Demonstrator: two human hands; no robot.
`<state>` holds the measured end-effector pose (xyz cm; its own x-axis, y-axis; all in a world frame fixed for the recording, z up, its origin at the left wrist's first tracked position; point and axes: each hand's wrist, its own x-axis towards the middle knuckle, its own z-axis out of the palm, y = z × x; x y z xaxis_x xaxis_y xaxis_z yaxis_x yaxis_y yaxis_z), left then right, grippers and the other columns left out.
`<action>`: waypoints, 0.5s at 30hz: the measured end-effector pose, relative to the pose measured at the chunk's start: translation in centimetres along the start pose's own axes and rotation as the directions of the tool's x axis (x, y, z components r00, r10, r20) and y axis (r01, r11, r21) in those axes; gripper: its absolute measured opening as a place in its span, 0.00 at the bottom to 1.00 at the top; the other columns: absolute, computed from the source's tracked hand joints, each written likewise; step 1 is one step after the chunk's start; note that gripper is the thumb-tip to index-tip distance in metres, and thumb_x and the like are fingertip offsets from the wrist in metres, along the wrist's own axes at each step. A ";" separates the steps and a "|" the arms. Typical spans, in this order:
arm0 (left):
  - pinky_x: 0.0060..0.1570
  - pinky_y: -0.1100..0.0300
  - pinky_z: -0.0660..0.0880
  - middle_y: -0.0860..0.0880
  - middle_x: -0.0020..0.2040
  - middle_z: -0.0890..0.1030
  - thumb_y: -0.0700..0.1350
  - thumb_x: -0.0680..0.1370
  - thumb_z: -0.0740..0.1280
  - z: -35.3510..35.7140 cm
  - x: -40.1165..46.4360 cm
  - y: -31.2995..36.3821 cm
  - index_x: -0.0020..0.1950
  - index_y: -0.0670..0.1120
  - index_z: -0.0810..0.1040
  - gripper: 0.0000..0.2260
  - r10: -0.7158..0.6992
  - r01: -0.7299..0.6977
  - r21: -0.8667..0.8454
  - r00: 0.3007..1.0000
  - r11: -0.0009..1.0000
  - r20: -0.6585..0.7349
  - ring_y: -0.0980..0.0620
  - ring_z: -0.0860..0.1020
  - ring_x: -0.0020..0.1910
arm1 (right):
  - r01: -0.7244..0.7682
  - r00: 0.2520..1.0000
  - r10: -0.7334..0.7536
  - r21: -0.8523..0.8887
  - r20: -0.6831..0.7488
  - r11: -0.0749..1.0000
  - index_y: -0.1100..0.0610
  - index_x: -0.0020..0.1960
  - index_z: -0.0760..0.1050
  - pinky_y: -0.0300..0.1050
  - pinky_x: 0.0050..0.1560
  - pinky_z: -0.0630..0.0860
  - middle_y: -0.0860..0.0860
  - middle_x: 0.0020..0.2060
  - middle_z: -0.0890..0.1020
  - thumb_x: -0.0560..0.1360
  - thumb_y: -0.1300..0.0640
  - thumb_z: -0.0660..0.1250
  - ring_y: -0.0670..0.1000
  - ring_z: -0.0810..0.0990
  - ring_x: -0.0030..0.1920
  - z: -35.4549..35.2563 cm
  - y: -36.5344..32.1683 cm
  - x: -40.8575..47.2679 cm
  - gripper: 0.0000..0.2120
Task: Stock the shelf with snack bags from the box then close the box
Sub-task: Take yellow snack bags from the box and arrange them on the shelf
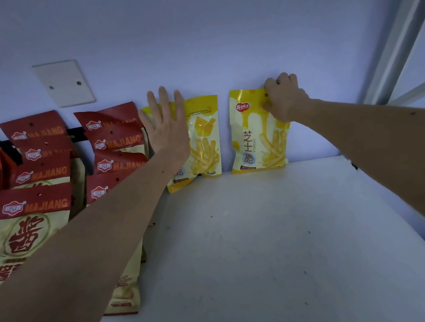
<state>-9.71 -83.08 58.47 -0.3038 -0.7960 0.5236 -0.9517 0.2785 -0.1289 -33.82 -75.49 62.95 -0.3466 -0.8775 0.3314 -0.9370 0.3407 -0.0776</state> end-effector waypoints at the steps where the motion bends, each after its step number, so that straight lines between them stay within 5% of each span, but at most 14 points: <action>1: 0.72 0.38 0.43 0.42 0.78 0.41 0.44 0.72 0.73 0.1 -0.1 0.1 0.78 0.46 0.40 0.48 0.026 -0.025 0.026 1.000 0.999 -0.014 0.37 0.40 0.77 | -0.004 1.000 0.004 -0.023 -0.022 1.000 0.61 0.65 0.63 0.54 0.52 0.69 0.61 0.61 0.66 0.76 0.61 0.64 0.61 0.64 0.63 0.2 0.0 0.0 0.19; 8: 0.74 0.41 0.44 0.42 0.79 0.43 0.47 0.76 0.70 0.2 -1.7 2.0 0.78 0.45 0.40 0.44 0.296 -0.286 0.153 0.954 0.946 -0.050 0.38 0.42 0.77 | -0.049 0.983 0.017 -0.175 -0.182 0.983 0.58 0.64 0.63 0.52 0.49 0.67 0.59 0.58 0.69 0.70 0.58 0.71 0.59 0.67 0.58 1.3 -0.3 -0.9 0.26; 15: 0.73 0.40 0.43 0.43 0.79 0.38 0.60 0.75 0.67 -0.2 -2.9 3.2 0.78 0.47 0.37 0.46 0.309 -0.320 0.131 0.946 0.938 0.094 0.38 0.39 0.77 | 0.043 0.983 -0.065 -0.132 -0.169 0.990 0.59 0.67 0.63 0.57 0.61 0.65 0.59 0.63 0.68 0.74 0.53 0.68 0.60 0.66 0.62 1.0 -0.2 -1.8 0.26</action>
<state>-11.86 -79.79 56.73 -0.5860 -0.7174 0.3768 -0.8017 0.4454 -0.3987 -33.05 -74.31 61.46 -0.2723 -0.8282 0.4899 -0.9369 0.3442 0.0612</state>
